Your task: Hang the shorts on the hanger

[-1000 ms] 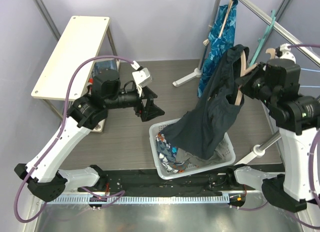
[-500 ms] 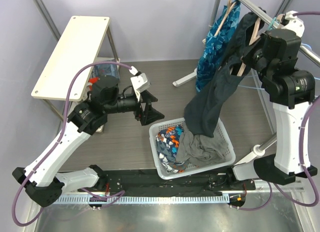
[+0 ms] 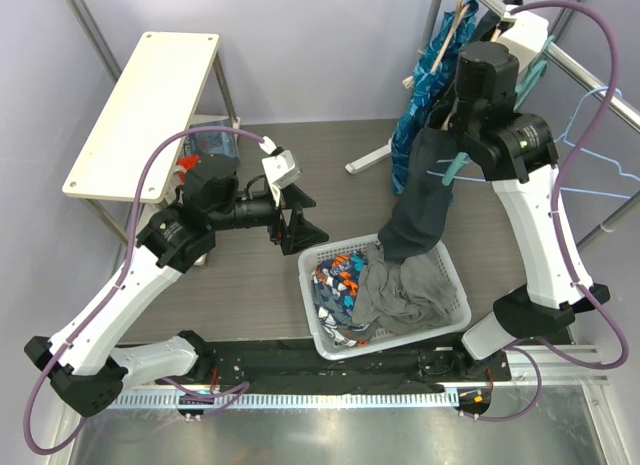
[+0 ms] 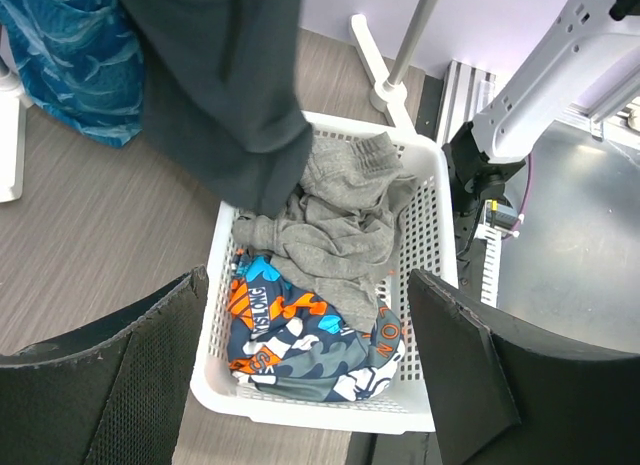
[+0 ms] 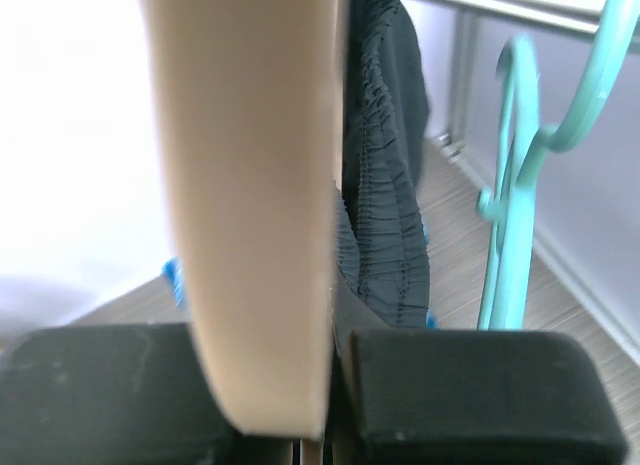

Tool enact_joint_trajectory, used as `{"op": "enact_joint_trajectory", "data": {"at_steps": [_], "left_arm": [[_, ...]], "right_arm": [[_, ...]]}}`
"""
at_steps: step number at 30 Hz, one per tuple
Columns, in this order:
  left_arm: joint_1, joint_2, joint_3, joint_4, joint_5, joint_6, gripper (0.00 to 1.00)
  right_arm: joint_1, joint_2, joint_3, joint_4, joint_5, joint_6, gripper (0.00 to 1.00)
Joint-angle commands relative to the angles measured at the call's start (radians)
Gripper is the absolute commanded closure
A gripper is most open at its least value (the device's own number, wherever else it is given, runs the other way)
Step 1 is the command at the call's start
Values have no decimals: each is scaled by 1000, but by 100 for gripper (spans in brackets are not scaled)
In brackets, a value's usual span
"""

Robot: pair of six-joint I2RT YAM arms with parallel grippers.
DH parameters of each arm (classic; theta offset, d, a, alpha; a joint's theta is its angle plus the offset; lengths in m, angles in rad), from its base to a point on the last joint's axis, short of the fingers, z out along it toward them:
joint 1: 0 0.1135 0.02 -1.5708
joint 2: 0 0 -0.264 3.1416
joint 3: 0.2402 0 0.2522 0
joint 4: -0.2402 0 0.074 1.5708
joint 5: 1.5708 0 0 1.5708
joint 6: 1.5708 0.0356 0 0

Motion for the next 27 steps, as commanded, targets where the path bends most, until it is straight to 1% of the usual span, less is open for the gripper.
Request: {"op": "enact_joint_trajectory", "data": {"at_steps": [1, 3, 8, 12, 20, 25, 27], "left_arm": [[-4, -11, 32, 19, 18, 0, 20], [-4, -8, 40, 5, 6, 12, 20], [-4, -2, 66, -41, -7, 23, 19], [-4, 6, 89, -70, -11, 31, 19], [-4, 7, 94, -99, -16, 41, 19], [-4, 10, 106, -127, -17, 44, 19], [-4, 15, 116, -142, -20, 72, 19]], "right_arm": [[11, 4, -11, 292, 205, -87, 99], [11, 30, -8, 341, 246, -113, 99], [11, 51, -8, 418, 262, -130, 99], [13, 80, 9, 427, 260, -121, 99], [8, 175, 115, 442, 286, -96, 99], [-4, 196, 124, 439, 316, -66, 99], [-12, 204, 129, 439, 311, -47, 99]]}}
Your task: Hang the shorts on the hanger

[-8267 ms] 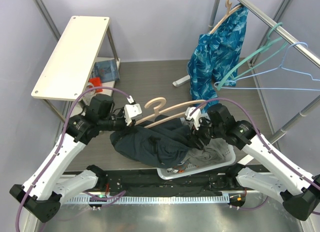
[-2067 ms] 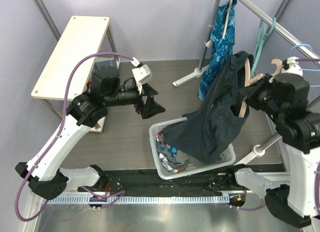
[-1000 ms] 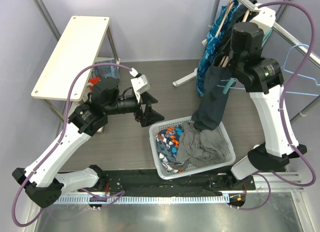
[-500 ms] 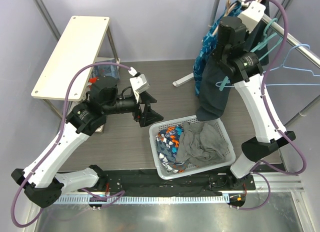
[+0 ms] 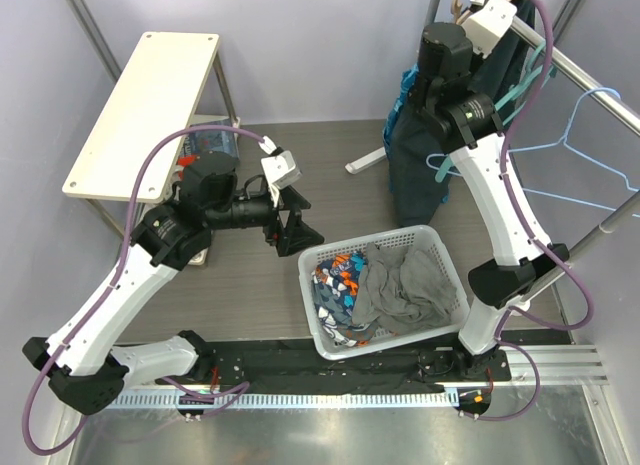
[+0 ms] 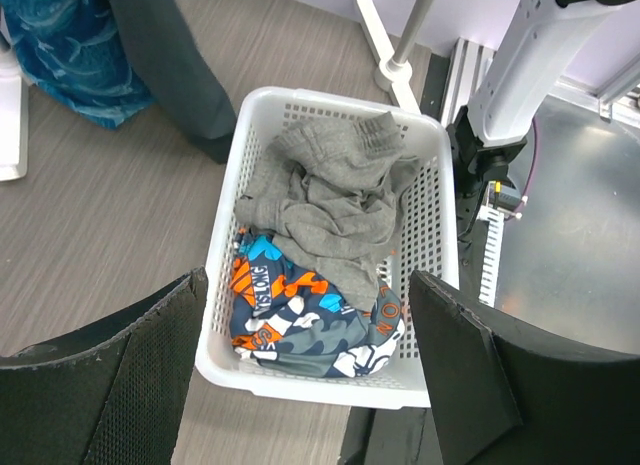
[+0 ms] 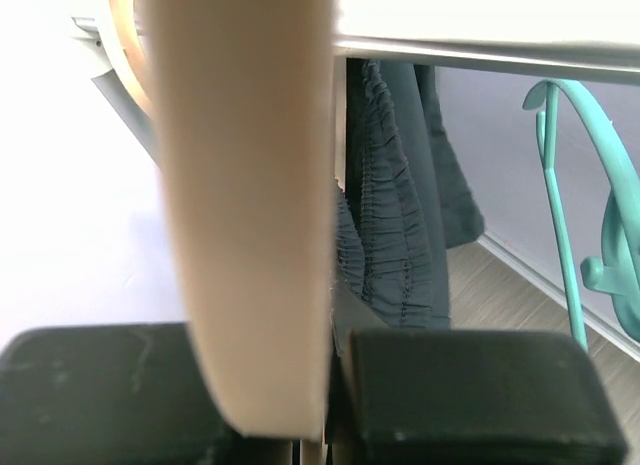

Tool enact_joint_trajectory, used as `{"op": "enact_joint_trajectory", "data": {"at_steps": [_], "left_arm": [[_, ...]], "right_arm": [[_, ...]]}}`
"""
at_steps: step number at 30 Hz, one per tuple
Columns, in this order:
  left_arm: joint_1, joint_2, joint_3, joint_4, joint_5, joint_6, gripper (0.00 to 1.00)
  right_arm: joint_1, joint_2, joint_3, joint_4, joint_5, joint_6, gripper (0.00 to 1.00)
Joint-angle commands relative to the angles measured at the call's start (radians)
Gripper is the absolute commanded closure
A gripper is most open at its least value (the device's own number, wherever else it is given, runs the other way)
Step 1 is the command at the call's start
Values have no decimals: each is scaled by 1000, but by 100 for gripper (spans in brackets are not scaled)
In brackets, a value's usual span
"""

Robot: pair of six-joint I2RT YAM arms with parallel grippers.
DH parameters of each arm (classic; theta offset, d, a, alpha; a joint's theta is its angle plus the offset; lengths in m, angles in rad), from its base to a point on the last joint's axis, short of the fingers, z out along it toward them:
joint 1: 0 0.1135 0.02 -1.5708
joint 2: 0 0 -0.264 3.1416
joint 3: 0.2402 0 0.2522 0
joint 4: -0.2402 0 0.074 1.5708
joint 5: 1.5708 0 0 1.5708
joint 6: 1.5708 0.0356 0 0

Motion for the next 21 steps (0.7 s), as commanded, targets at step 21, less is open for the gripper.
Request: {"op": "enact_joint_trajectory", "data": {"at_steps": [21], "left_arm": [[-4, 26, 95, -59, -26, 22, 19]], "right_arm": [[-152, 60, 92, -49, -131, 310, 99]]}}
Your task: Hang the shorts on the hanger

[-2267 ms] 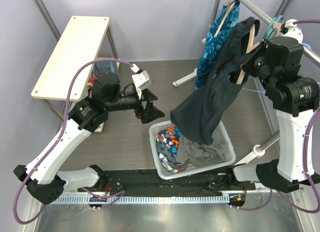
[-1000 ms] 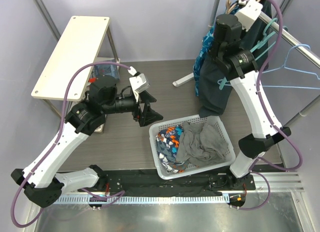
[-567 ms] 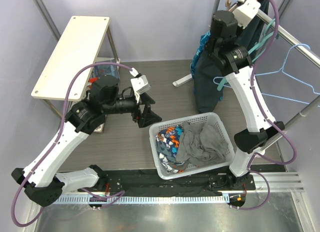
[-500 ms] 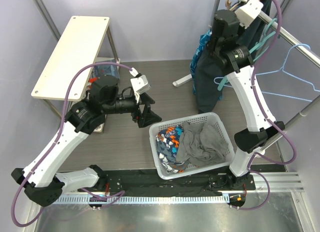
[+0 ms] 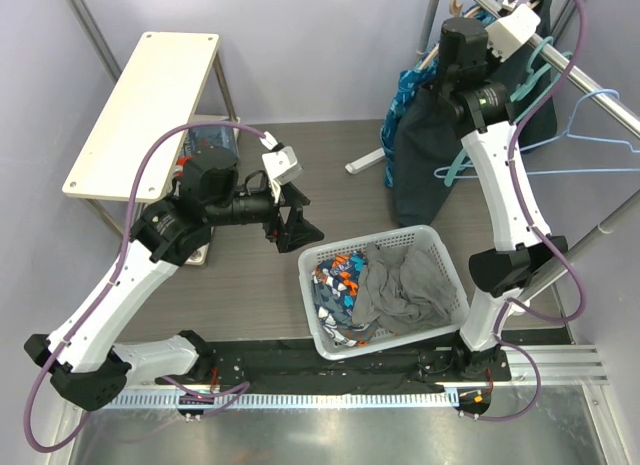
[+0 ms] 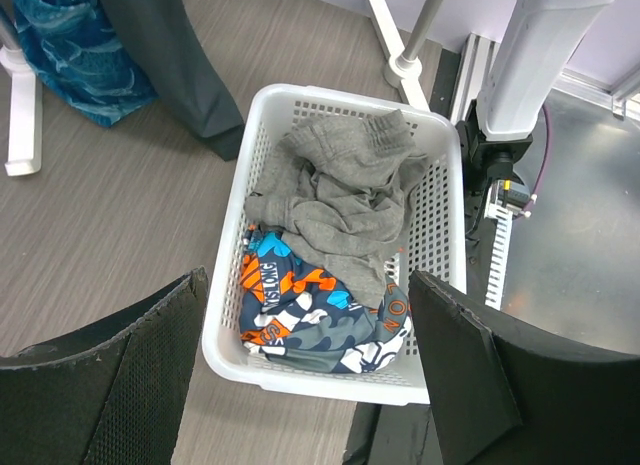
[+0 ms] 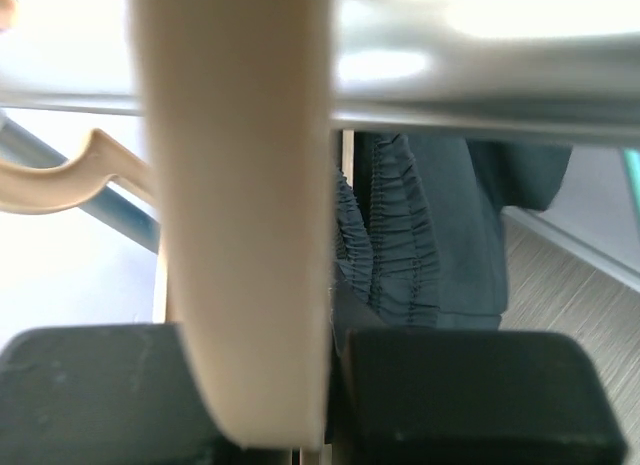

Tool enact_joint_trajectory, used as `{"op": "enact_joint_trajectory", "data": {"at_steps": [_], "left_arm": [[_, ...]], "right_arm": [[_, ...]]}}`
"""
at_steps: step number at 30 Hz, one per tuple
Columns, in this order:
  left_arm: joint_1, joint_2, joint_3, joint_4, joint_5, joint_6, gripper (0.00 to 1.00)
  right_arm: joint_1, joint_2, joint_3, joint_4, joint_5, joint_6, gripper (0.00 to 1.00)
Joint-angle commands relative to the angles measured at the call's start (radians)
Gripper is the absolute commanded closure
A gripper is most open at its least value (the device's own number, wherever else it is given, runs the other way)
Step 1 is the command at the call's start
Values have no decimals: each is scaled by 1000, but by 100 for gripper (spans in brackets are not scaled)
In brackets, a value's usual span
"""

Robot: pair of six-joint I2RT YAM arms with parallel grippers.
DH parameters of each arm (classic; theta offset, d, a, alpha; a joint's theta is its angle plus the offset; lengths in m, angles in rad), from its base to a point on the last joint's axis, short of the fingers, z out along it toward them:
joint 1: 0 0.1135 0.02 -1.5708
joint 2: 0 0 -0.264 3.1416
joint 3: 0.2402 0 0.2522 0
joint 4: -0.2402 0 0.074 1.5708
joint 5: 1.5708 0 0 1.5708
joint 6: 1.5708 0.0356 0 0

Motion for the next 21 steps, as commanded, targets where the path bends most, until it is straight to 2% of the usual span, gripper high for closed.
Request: {"op": "enact_joint_trajectory", "data": {"at_steps": [1, 13, 21], "left_arm": [[-4, -5, 36, -8, -8, 3, 19], [-4, 0, 55, -37, -16, 17, 19], [-4, 8, 62, -45, -19, 28, 19]], "right_arm": [[0, 15, 62, 57, -2, 57, 99], [0, 110, 86, 34, 0, 77, 99], [0, 161, 121, 126, -14, 6, 99]]}}
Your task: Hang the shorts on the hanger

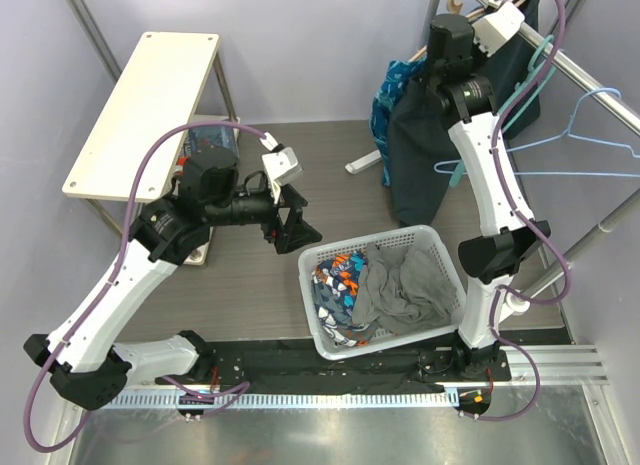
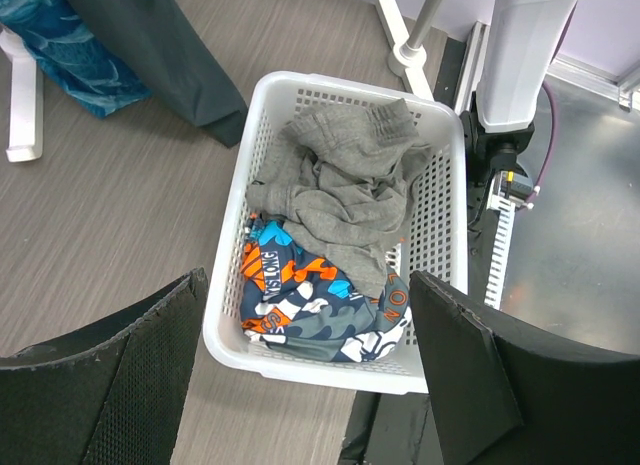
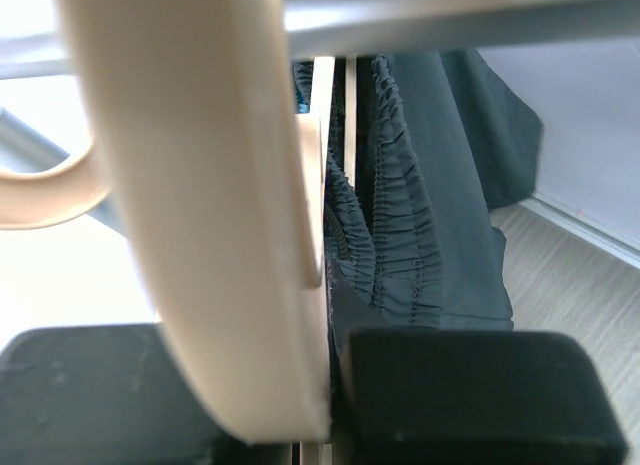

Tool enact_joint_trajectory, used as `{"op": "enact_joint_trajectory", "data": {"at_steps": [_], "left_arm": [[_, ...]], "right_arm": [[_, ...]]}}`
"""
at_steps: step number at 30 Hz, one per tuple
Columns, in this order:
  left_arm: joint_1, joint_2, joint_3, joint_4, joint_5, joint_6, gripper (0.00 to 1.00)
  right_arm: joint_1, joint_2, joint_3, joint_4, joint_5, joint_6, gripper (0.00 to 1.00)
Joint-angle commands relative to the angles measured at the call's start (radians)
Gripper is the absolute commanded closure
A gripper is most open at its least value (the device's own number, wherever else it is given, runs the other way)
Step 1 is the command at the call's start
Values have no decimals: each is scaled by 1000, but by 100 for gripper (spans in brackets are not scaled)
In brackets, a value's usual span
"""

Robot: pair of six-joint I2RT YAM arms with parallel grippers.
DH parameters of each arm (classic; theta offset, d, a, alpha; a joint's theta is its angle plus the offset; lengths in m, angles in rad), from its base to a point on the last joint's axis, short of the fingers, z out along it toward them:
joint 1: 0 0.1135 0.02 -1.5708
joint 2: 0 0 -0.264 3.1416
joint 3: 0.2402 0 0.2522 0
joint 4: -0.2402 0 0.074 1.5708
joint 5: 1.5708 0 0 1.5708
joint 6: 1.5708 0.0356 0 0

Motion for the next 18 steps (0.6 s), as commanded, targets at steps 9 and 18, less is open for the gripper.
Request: {"op": "enact_joint_trajectory", "data": {"at_steps": [9, 18], "left_arm": [[-4, -4, 32, 4, -6, 10, 19], [-4, -14, 23, 6, -9, 10, 19]], "right_arm": [[4, 88, 50, 191, 8, -101, 99], [30, 76, 9, 237, 14, -146, 59]]}}
